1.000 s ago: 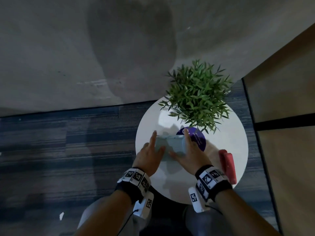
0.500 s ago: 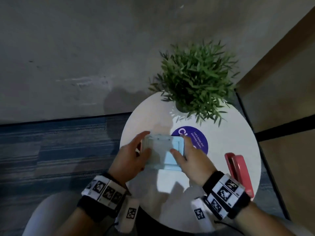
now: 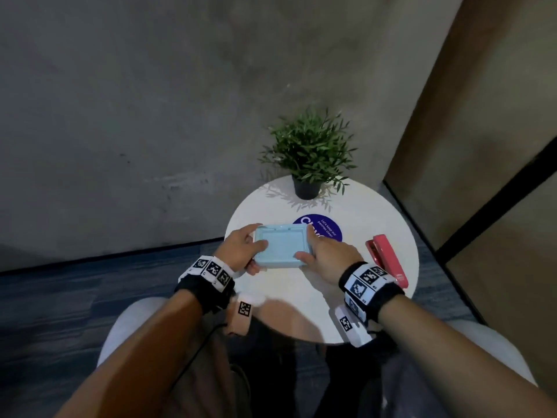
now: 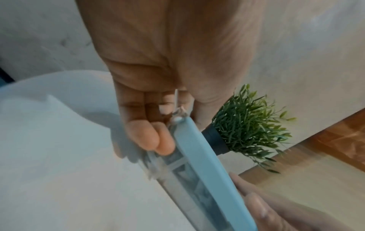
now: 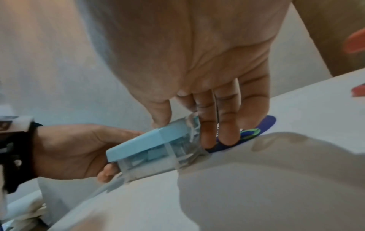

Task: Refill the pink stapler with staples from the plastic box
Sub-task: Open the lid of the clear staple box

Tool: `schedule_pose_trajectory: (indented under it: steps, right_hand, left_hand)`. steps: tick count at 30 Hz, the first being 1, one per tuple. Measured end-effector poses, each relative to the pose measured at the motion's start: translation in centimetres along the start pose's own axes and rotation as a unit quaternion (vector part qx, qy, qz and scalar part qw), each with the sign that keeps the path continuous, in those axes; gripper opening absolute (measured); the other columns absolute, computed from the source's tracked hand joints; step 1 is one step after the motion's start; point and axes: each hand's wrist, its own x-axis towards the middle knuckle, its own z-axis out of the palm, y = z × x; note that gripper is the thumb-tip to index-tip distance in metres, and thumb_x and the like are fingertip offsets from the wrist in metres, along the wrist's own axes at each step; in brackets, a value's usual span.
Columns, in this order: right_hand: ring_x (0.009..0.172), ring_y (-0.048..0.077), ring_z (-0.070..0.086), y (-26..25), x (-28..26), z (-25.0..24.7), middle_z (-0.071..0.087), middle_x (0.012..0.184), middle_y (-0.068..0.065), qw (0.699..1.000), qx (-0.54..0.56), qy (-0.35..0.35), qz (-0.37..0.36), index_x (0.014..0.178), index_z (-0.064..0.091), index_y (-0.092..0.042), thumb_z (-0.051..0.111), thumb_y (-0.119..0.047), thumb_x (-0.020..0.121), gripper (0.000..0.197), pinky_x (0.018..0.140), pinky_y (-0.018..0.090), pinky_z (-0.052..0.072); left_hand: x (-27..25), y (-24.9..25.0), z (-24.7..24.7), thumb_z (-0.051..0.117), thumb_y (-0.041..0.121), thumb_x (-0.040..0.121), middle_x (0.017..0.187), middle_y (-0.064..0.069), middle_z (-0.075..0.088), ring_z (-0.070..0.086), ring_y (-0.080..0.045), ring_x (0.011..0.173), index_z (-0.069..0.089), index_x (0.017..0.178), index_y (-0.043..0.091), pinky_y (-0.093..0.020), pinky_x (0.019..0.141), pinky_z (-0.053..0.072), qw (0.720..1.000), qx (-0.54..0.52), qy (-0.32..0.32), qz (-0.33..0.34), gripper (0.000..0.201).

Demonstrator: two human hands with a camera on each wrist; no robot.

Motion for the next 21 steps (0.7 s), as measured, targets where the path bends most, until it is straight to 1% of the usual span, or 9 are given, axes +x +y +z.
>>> schedule_pose_trajectory:
  steps: [3,5,7,9,12,14,16,19,21]
  right_hand:
    - [0.124,0.032,0.051,-0.5,-0.8,-0.4,0.049,0.137,0.011,1.000,-0.012,0.007,-0.004,0.153,0.021,-0.016,0.058,-0.082,0.070,0.112,0.094,0.045,0.048]
    - [0.122,0.031,0.048,-0.7,-0.5,-0.9,0.045,0.134,0.008,0.999,-0.023,0.022,-0.011,0.142,0.037,-0.015,0.065,-0.078,0.065,0.104,0.091,0.043,0.046]
    - [0.111,0.027,0.053,-0.9,0.0,-1.6,0.048,0.126,0.005,1.000,0.007,0.028,-0.008,0.131,0.044,-0.014,0.072,-0.072,0.062,0.093,0.086,0.040,0.049]
    - [0.112,0.026,0.056,-0.9,0.4,-1.6,0.051,0.132,0.007,0.998,0.055,0.013,0.001,0.134,0.040,-0.014,0.078,-0.064,0.062,0.095,0.092,0.040,0.052]
    - [0.146,0.026,0.033,-1.4,0.5,-1.5,0.025,0.164,0.008,0.998,0.054,-0.018,-0.021,0.159,0.014,-0.012,0.077,-0.056,0.074,0.114,0.116,0.037,0.032]
    - [0.150,0.025,0.026,-2.0,0.3,-1.4,0.015,0.167,0.007,0.999,0.035,-0.019,-0.019,0.160,0.009,-0.013,0.073,-0.057,0.078,0.113,0.118,0.037,0.030]
    - [0.147,0.026,0.030,-1.9,0.0,-1.1,0.018,0.164,0.007,0.999,0.031,-0.012,-0.010,0.158,0.015,-0.013,0.072,-0.058,0.078,0.108,0.115,0.038,0.033]
    - [0.143,0.025,0.034,-1.3,-0.1,-0.5,0.020,0.162,0.006,0.999,0.046,0.001,-0.009,0.157,0.018,-0.012,0.070,-0.059,0.079,0.105,0.114,0.036,0.035]
    - [0.140,0.026,0.038,-0.9,-0.2,0.3,0.020,0.160,0.005,0.997,0.069,0.023,-0.011,0.156,0.021,-0.012,0.070,-0.059,0.080,0.103,0.111,0.035,0.037]
  left_hand:
    - [-0.6,0.5,0.3,0.060,0.004,0.093,0.077,-0.013,0.053,0.053,-0.022,0.032,0.050,0.137,0.008,-0.024,0.035,0.040,1.000,0.012,0.012,-0.008,0.046]
    - [-0.8,1.3,0.5,0.060,0.003,0.092,0.077,-0.014,0.056,0.052,-0.018,0.030,0.052,0.135,0.008,-0.021,0.031,0.040,0.998,0.049,0.030,-0.006,0.044]
    - [-0.9,1.6,0.7,0.061,0.005,0.092,0.084,-0.015,0.059,0.053,-0.015,0.033,0.053,0.136,0.011,-0.019,0.029,0.040,0.996,0.083,0.045,0.000,0.045]
    - [-1.1,1.2,0.7,0.062,0.007,0.092,0.079,-0.010,0.059,0.053,-0.016,0.039,0.052,0.137,0.013,-0.017,0.030,0.039,0.994,0.097,0.055,0.009,0.047]
    - [-1.1,0.7,0.5,0.063,0.010,0.092,0.074,-0.004,0.057,0.051,-0.010,0.036,0.050,0.140,0.012,-0.017,0.030,0.037,0.992,0.105,0.060,0.026,0.050]
    - [-0.7,0.7,-0.1,0.066,0.014,0.091,0.090,-0.017,0.064,0.053,-0.010,0.042,0.047,0.143,0.013,-0.016,0.032,0.038,0.994,0.097,0.045,0.023,0.055]
    - [-0.1,0.4,-0.3,0.071,0.017,0.088,0.105,-0.029,0.064,0.055,-0.013,0.050,0.047,0.144,0.015,-0.018,0.038,0.042,0.997,0.072,0.020,0.024,0.061]
    - [0.9,-0.5,-0.5,0.077,0.020,0.081,0.084,-0.016,0.062,0.059,-0.013,0.049,0.055,0.135,0.013,-0.024,0.043,0.045,1.000,-0.002,-0.005,0.026,0.058]
    - [1.8,-1.0,-0.4,0.077,0.027,0.079,0.082,-0.013,0.062,0.059,-0.011,0.046,0.060,0.128,0.013,-0.024,0.042,0.044,0.999,0.001,-0.012,0.030,0.054]
